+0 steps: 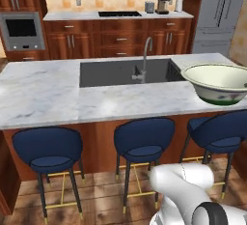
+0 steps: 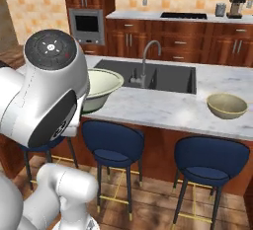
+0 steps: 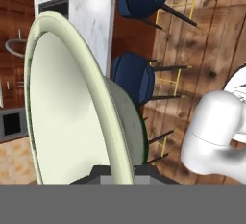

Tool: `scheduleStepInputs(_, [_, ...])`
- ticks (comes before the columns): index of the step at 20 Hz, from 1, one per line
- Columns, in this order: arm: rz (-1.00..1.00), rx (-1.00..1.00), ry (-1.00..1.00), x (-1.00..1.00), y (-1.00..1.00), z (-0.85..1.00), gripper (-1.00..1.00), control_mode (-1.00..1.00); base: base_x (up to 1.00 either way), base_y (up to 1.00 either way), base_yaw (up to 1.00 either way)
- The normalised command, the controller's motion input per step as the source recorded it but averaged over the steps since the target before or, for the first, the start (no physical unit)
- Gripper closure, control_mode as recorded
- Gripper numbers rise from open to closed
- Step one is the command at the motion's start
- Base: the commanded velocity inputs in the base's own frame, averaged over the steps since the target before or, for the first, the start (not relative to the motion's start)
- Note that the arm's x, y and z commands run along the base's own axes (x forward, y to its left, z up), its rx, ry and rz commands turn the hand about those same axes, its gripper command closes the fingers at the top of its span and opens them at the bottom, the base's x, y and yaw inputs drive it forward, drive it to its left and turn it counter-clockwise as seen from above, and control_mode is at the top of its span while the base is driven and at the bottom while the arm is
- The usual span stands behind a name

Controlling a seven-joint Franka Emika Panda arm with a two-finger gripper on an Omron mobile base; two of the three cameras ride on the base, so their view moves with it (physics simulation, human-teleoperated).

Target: Pick up the bowls from the cabinet and place each bowl in front of a stool on the dining counter.

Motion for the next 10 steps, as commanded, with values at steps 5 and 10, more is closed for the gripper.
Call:
scheduleStepInputs(5, [0.00, 0.00, 0.00, 0.00, 0.00, 0.00, 1.00, 1.00, 0.17, 0.89, -0.10])
scheduleStepInputs(10, [0.00, 0.00, 0.00, 0.00, 0.00, 0.00, 1.00, 1.00, 0.16, 1.00, 0.00])
